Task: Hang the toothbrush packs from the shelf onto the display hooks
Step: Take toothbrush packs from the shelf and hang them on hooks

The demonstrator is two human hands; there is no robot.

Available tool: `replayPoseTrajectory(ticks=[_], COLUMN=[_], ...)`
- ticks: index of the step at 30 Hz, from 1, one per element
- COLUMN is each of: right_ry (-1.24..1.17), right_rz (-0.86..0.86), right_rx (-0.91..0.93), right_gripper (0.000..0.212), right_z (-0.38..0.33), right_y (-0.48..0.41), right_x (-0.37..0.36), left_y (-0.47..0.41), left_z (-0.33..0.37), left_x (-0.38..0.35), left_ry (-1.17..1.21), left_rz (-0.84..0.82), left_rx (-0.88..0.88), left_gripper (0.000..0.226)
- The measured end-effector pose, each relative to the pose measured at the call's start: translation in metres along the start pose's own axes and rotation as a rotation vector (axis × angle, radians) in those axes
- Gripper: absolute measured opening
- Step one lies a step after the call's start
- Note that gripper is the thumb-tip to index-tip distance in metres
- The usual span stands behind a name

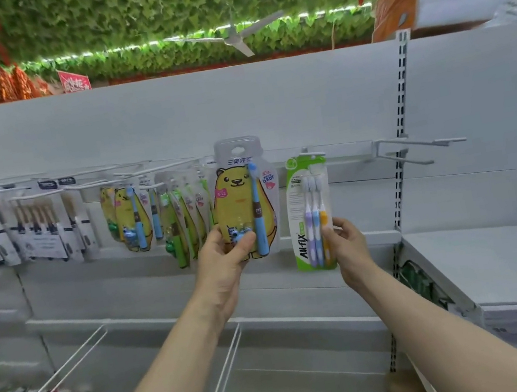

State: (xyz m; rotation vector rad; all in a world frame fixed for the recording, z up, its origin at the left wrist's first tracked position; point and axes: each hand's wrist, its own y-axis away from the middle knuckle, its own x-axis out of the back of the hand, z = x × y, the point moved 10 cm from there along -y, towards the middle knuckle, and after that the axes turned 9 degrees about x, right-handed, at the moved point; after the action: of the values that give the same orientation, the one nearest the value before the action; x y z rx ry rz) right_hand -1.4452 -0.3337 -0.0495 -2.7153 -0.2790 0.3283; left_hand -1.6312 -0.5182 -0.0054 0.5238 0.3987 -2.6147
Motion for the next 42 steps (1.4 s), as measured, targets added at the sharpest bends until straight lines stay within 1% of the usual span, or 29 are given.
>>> replayPoseTrajectory(ticks=[2, 5, 8, 11, 13, 15, 17, 18, 21, 24, 26, 29, 31, 34, 42], right_ry=[-0.011, -0.022, -0.011, 0.023, 0.071, 0.156, 0.213, 0.217, 0.126, 0.049, 0.031, 0.016, 0.025, 0.008, 0.002], right_rz=[0.002, 0.001, 0.008, 0.028, 0.107, 0.235, 0.303, 0.292, 0.131, -0.028, -0.067, -0.039, -0.012, 0.04, 0.09], right_rx=[-0.002, -0.015, -0.033, -0.06, -0.092, -0.072, 0.001, 0.05, 0.169, 0.222, 0.224, 0.226, 0.217, 0.185, 0.149], right_gripper=[0.008, 0.019, 0.026, 0.031, 0.044, 0.054, 0.05, 0.044, 0.028, 0.024, 0.022, 0.009, 0.004, 0.004, 0.004], right_z=[0.005, 0.01, 0.013, 0.012, 0.011, -0.002, -0.026, -0.043, -0.092, -0.124, -0.132, -0.134, -0.131, -0.124, -0.124], right_y=[-0.008, -0.014, -0.015, -0.01, -0.004, 0.007, 0.025, 0.036, 0.071, 0.11, 0.129, 0.156, 0.169, 0.184, 0.202], right_x=[0.001, -0.001, -0.002, 0.0, 0.008, 0.02, 0.019, 0.011, -0.032, -0.075, -0.092, -0.101, -0.101, -0.101, -0.113], left_y=[-0.004, -0.005, -0.003, 0.002, 0.008, 0.015, 0.022, 0.026, 0.035, 0.049, 0.059, 0.079, 0.091, 0.104, 0.113], left_z=[-0.003, -0.005, -0.005, -0.005, -0.004, -0.003, -0.002, -0.003, -0.004, -0.008, -0.011, -0.017, -0.023, -0.027, -0.021], left_x=[0.002, 0.005, 0.005, 0.005, 0.007, 0.009, 0.012, 0.015, 0.023, 0.036, 0.044, 0.059, 0.066, 0.077, 0.099], left_ry=[0.001, -0.003, -0.004, -0.001, -0.008, -0.009, -0.012, -0.006, -0.007, -0.01, -0.022, -0.072, -0.128, -0.193, -0.183], left_rz=[-0.015, -0.03, -0.056, -0.088, -0.113, -0.141, -0.165, -0.173, -0.161, -0.153, -0.15, -0.177, -0.211, -0.254, -0.277], left_rx=[-0.007, -0.008, -0.01, -0.001, 0.004, 0.015, 0.031, 0.042, 0.059, 0.082, 0.106, 0.161, 0.222, 0.287, 0.34], left_gripper=[0.033, 0.037, 0.041, 0.052, 0.059, 0.062, 0.056, 0.05, 0.035, 0.028, 0.025, 0.026, 0.027, 0.028, 0.021])
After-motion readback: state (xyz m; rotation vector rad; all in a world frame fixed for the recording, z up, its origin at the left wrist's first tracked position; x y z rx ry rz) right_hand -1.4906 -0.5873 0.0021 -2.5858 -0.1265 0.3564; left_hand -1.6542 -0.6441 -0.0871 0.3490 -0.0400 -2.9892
